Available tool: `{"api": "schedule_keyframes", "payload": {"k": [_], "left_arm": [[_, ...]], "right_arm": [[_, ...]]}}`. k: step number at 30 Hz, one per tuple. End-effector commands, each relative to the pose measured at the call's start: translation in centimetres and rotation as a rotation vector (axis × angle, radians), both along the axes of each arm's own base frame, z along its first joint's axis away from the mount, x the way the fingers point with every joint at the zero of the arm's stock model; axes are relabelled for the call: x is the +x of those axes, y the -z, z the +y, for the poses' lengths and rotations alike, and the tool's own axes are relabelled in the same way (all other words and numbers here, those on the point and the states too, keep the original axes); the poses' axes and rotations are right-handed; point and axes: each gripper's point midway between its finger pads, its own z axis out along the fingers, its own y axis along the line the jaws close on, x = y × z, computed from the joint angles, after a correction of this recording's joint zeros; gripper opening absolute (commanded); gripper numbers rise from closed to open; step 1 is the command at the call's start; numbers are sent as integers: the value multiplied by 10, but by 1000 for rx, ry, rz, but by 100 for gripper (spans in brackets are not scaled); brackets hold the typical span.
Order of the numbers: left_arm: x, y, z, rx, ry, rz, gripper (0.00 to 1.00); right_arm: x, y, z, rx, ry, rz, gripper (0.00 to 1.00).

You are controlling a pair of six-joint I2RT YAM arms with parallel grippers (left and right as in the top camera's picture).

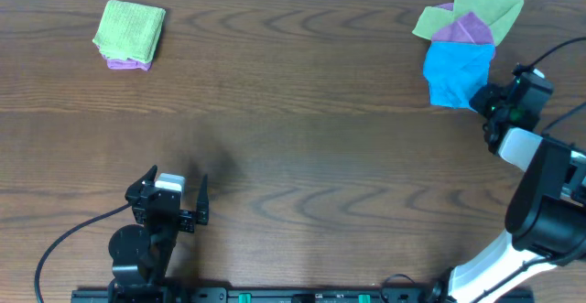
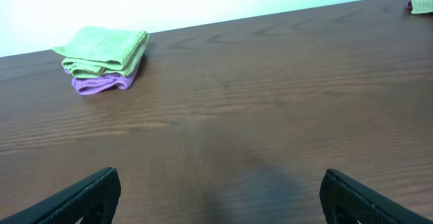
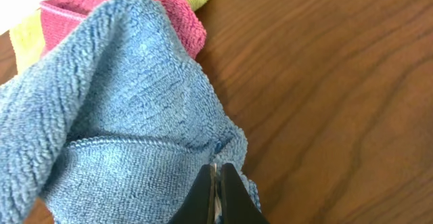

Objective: Fold the cloth
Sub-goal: 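Reach the right gripper to the blue cloth and pinch its edge, then lift the blue cloth with the right gripper and lay it flat center-table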

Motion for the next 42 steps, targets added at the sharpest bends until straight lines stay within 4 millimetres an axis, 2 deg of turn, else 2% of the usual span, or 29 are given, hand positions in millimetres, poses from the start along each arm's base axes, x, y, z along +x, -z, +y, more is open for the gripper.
{"api": "schedule_keyframes", "payload": {"k": [1,3,5,7,9,14,17,21,28,32,34,37,40,42], "left_arm": [[0,11,3,-5,-16,23,95],[0,11,3,-5,-16,23,95],[0,11,3,-5,-16,23,95],[0,11,3,-5,-16,23,95],[0,11,3,-5,-16,23,95],[0,11,3,-5,-16,23,96],[0,11,3,-5,-16,23,95],[0,11,3,-5,-16,23,95],[0,11,3,-5,-16,23,95],[0,11,3,-5,-16,23,95],[0,11,3,-5,-16,23,95],[0,11,3,-5,-16,23,95],[0,11,3,-5,-16,23,95],[0,11,3,-5,-16,23,95]], "right_arm": [[7,-1,10,50,-23,-19,1],[15,-10,23,97,-91,-56,1],[24,-28,39,145,-183,-109,1],[34,-52,56,183,-280,-170,1],[42,-86,78,213,-387,-231,1],[41,-156,127,173,-578,-283,1],[32,-194,163,116,-680,-293,1],[11,-239,221,58,-833,-310,1],[-34,-289,322,88,-1070,-349,1],[-59,-314,367,78,-1192,-393,1],[-62,-316,374,38,-1198,-384,1],[-53,-309,361,-14,-1106,-335,1],[-33,-302,329,-104,-946,-297,1],[-19,-302,299,-172,-817,-282,1]]}}
